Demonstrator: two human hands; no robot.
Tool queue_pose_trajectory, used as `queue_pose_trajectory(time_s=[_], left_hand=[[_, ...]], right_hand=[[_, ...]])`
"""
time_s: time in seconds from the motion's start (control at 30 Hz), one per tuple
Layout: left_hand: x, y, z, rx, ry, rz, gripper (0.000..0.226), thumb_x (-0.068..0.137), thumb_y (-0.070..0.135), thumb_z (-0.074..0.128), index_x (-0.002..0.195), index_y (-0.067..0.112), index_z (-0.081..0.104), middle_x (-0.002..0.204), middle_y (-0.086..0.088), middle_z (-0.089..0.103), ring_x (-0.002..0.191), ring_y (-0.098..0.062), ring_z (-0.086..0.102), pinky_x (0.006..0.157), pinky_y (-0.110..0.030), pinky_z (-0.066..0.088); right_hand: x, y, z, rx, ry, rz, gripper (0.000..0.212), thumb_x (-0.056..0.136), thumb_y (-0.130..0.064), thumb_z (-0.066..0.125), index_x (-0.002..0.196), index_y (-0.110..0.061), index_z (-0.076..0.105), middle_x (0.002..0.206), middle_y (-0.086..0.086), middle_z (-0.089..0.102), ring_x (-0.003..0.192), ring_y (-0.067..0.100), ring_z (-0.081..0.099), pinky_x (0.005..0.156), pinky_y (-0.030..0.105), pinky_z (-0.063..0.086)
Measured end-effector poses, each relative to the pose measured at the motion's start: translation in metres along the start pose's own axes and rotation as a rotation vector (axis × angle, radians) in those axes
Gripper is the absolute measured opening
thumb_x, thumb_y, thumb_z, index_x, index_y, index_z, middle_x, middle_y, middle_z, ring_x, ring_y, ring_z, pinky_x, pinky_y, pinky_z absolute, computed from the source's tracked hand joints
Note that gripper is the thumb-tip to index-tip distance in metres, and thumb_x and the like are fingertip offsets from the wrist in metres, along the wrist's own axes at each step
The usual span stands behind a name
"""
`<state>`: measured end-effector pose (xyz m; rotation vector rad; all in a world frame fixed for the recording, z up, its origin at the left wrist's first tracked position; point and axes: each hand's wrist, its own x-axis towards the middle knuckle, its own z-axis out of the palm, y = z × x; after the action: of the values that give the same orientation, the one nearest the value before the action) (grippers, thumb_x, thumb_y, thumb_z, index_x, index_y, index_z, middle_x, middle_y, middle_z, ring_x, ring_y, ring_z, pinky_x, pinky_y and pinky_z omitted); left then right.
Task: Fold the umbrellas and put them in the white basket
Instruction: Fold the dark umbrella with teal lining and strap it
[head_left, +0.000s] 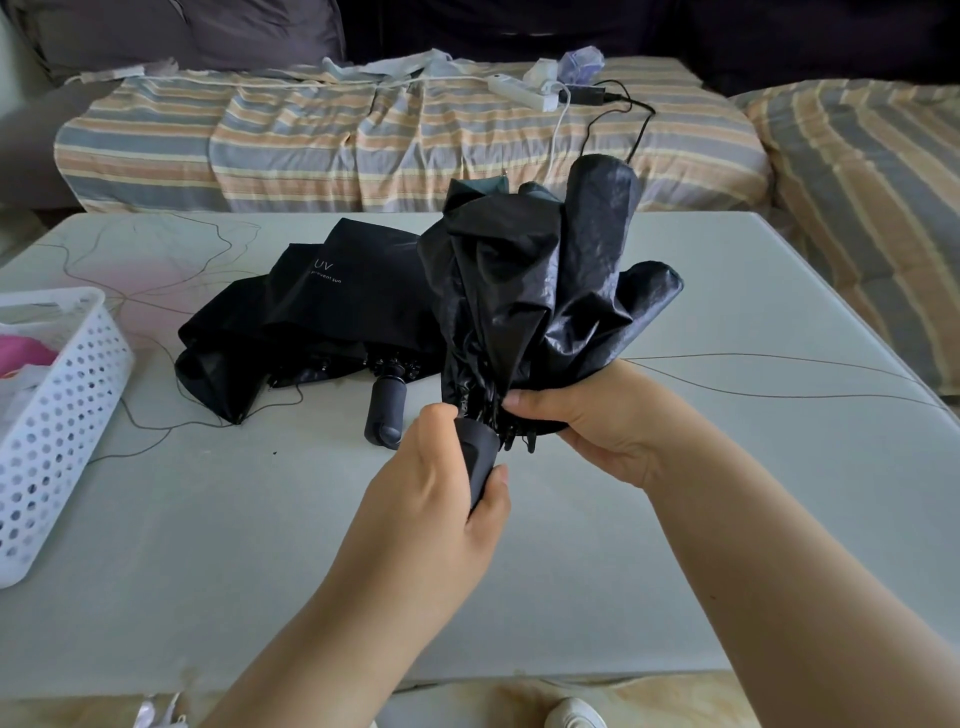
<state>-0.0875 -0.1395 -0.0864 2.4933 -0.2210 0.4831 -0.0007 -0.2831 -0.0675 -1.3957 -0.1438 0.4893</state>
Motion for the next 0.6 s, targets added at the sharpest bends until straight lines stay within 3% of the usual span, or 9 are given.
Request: queue_pose_trajectory(time_s=[0.07,0.13,0.23,0.3,0.43,0.6], left_hand=[[0.002,0.001,0.0,0.039,0.023,0.032,0.027,0.081,0.031,0.047,0.097,0.013,0.037,0.062,0.002,0.037,0.044,-0.014,0.03,0.038,-0.01,0.013],[0.001,0.0,0.003,0.084,0.057,0.056,0.033,0.078,0.025,0.058,0.101,0.01,0.039,0.063,0.0,0.037,0.044,-0.015,0.03,0.038,-0.019,0.021],[-0.003,-0.001,0.01,0.151,0.094,0.069,0.055,0.064,0.011,0.078,0.107,-0.003,0.047,0.065,-0.009,0.051,0.042,-0.021,0.045,0.059,-0.015,0.028],[-0.004,-0.002,0.012,0.121,0.095,0.048,0.066,0.061,0.007,0.081,0.115,-0.008,0.045,0.074,-0.015,0.061,0.05,-0.026,0.058,0.067,-0.016,0.033],[-0.004,-0.001,0.009,0.014,0.09,0.044,0.073,0.07,0.007,0.077,0.129,0.009,0.034,0.095,-0.019,0.064,0.07,-0.028,0.067,0.078,-0.015,0.037],[-0.003,-0.001,0.008,0.0,0.073,0.057,0.05,0.082,0.028,0.054,0.127,0.013,0.037,0.096,-0.011,0.061,0.079,-0.014,0.055,0.073,-0.021,0.042]], right_hand=[[0.0,0.0,0.0,0.016,0.003,-0.006,0.042,0.079,0.019,0.059,0.114,-0.003,0.062,0.096,0.001,0.071,0.084,0.006,0.069,0.073,0.017,0.055],[0.001,0.0,0.001,0.024,0.008,-0.011,0.04,0.079,0.018,0.06,0.113,-0.003,0.062,0.096,0.001,0.071,0.085,0.007,0.069,0.074,0.019,0.056],[0.001,-0.001,0.003,0.024,0.013,-0.014,0.039,0.081,0.014,0.062,0.116,-0.003,0.062,0.1,0.003,0.072,0.091,0.01,0.069,0.08,0.021,0.057],[0.002,-0.001,0.005,0.024,0.03,-0.016,0.041,0.081,0.012,0.063,0.119,-0.003,0.061,0.104,0.004,0.072,0.095,0.012,0.068,0.081,0.022,0.057],[0.002,0.0,0.006,0.051,0.047,0.006,0.042,0.081,0.011,0.065,0.121,-0.005,0.061,0.108,0.006,0.072,0.1,0.017,0.068,0.084,0.027,0.057],[0.002,0.0,0.008,0.044,0.079,-0.05,0.043,0.08,0.011,0.067,0.12,-0.003,0.06,0.108,0.01,0.072,0.099,0.021,0.069,0.083,0.03,0.057]])
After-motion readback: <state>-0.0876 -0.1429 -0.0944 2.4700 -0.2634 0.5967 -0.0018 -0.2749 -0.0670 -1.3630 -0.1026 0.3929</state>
